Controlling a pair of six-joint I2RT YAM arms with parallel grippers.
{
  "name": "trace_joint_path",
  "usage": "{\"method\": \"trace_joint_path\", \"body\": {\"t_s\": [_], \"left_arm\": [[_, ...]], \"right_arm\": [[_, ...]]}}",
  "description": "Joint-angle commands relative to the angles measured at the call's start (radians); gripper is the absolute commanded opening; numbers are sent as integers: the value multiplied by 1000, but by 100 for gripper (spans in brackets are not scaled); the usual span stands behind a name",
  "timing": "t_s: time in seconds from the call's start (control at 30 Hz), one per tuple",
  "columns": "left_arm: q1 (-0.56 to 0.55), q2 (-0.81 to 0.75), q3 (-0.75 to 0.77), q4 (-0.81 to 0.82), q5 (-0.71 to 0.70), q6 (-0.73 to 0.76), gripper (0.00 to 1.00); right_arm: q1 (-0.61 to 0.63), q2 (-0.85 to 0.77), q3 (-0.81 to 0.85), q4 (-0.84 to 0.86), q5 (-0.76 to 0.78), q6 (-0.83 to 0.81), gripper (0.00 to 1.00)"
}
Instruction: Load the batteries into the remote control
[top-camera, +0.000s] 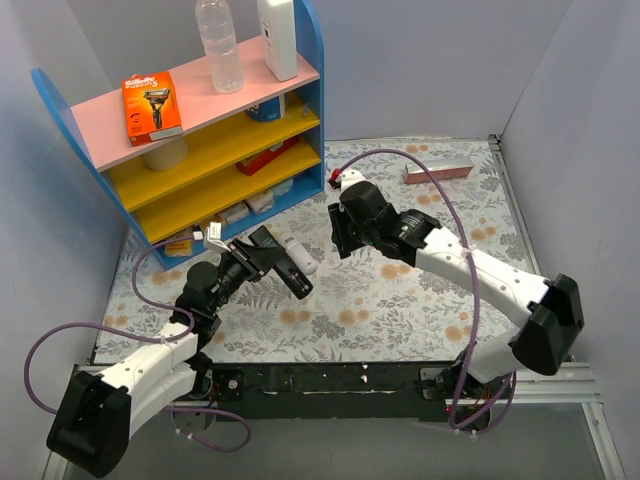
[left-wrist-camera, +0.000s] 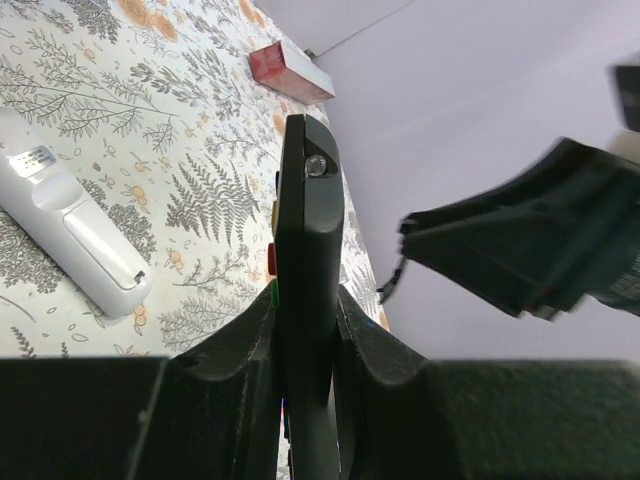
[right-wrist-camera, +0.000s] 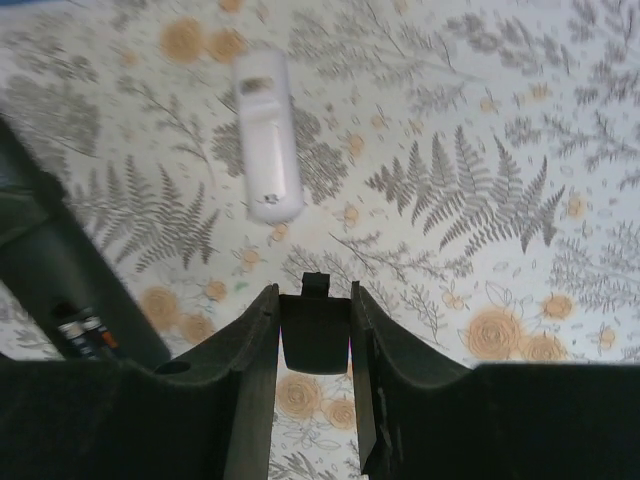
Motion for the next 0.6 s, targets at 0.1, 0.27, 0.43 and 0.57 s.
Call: {"method": "trace_joint_path", "body": {"t_s": [0.1,0.27,0.43,0.57], "left_arm": [[-1,58,85,124,-46,-115,0],[-2,71,119,110,-94,-207,0],[-1,67,132,111,-126,-275,0],[-2,61,142,102,-140,-315,0]], "right_arm": [[76,-202,-114,345,-65,-134,29],[110,-287,-166,461,-67,-168,28],[155,-350,-255,636,-77,-193,28],[187,-351,-266,670,-79,-214,28]]}}
